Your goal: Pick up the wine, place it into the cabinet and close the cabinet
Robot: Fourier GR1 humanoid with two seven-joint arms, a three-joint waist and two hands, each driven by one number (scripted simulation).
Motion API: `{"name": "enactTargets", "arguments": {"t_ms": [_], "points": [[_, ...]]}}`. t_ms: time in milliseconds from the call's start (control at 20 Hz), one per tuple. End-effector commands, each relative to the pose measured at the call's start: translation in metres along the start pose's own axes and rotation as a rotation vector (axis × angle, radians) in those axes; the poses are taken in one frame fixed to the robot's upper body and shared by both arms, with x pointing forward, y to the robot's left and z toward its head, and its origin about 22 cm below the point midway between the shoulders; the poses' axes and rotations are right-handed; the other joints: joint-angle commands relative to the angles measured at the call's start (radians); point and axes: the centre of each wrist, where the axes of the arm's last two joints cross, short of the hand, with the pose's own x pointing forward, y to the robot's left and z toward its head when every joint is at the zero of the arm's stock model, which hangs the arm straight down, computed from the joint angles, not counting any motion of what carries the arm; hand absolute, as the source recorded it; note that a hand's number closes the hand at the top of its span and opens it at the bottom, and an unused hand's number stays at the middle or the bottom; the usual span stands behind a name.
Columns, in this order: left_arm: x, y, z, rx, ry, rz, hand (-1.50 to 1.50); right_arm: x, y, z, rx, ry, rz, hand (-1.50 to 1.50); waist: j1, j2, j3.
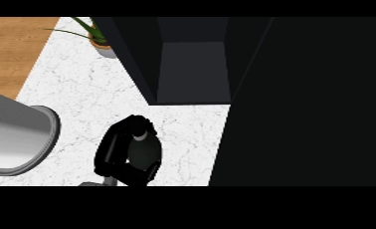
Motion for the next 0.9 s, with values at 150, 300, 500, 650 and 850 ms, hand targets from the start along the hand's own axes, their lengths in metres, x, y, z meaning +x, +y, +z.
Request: {"name": "enactTargets", "arguments": {"t_ms": [150, 300, 500, 650, 850], "points": [[0.007, -0.029, -0.020, 0.067, -0.032, -0.079, 1.50, 0.035, -0.004, 0.030, 0.027, -0.042, -0.072, -1.50, -0.007, 0.002, -0.001], [0.014, -0.023, -0.043, 0.088, -0.075, -0.103, 1.50, 0.028, -0.005, 0.025, 0.012, -0.036, -0.067, -1.50, -0.004, 0.005, -0.001], [0.034, -0.034, -0.060, 0.115, -0.055, -0.146, 1.50, 0.035, -0.014, 0.027, 0.004, -0.034, -0.047, -1.50, -0.005, 0.004, 0.000], [0.016, -0.029, -0.067, 0.108, -0.050, -0.194, 1.50, 0.043, -0.015, 0.032, 0.027, -0.052, -0.052, -1.50, -0.013, 0.004, 0.000], [0.032, -0.028, -0.101, 0.118, -0.047, -0.204, 1.50, 0.042, -0.016, 0.036, 0.007, -0.038, -0.058, -1.50, -0.021, 0.003, 0.000]]}}
